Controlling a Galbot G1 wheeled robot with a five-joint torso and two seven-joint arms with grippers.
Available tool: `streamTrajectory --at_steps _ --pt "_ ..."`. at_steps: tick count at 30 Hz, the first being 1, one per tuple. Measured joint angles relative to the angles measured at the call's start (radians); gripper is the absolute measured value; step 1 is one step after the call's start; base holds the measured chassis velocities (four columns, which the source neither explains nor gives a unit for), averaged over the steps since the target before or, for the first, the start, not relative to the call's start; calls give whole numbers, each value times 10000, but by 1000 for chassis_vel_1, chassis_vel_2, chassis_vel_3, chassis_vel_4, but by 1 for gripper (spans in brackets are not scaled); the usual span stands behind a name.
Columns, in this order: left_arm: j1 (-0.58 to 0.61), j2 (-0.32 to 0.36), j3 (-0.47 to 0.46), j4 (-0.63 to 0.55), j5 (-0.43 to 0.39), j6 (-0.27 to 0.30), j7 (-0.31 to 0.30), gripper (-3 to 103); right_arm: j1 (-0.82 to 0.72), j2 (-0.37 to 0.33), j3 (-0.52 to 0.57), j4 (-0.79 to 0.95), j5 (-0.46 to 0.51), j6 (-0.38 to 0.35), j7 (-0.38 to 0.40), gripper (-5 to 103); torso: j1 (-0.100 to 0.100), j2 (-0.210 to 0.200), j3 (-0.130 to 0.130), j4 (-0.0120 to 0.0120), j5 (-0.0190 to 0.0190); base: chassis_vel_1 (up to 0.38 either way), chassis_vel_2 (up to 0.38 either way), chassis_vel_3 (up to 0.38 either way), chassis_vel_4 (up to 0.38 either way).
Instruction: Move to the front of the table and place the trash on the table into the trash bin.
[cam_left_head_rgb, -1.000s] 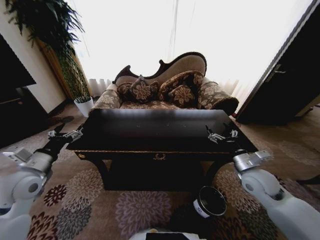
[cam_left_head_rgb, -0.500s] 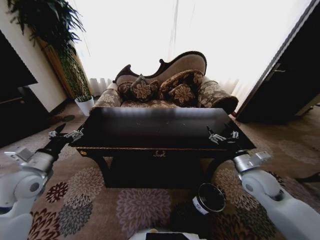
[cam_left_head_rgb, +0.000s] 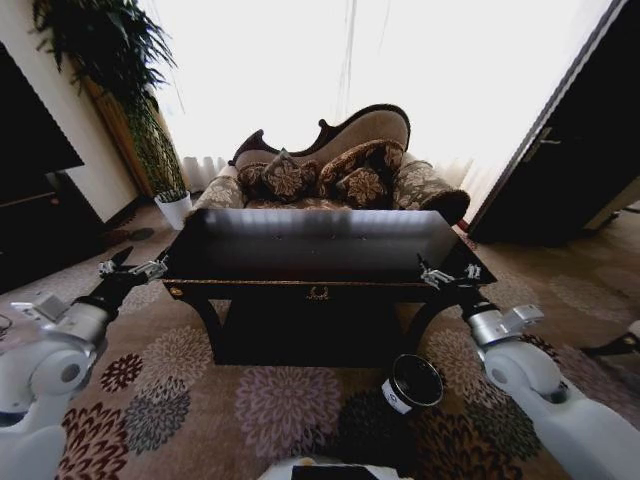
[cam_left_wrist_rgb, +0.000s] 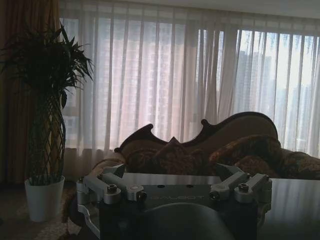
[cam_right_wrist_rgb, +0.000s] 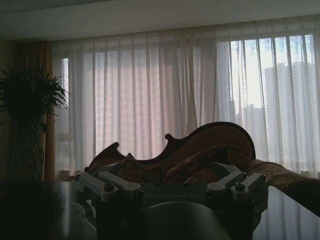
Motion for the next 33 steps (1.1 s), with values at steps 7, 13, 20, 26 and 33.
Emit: streamTrajectory --at_steps 7,13,20,26,33 --pt "-23 18 29 18 -1 15 1 100 -34 77 59 -23 -5 0 3 100 2 -1 1 1 0 72 -79 -73 90" --pt "-32 21 45 30 -2 21 3 100 -99 140 108 -47 -28 25 3 100 3 -1 1 1 0 159 -136 -160 165" --pt "-39 55 41 34 -6 25 7 100 -130 166 130 -72 -36 41 3 100 1 -1 0 1 2 243 -225 -261 240" --pt "-25 57 22 30 -10 28 10 100 -154 196 135 -85 -46 44 2 100 -12 3 -5 0 1 273 -300 -290 283" --pt "-24 66 26 30 -13 32 10 100 -172 204 141 -90 -47 44 1 100 5 -3 2 0 -2 276 -281 -277 270"
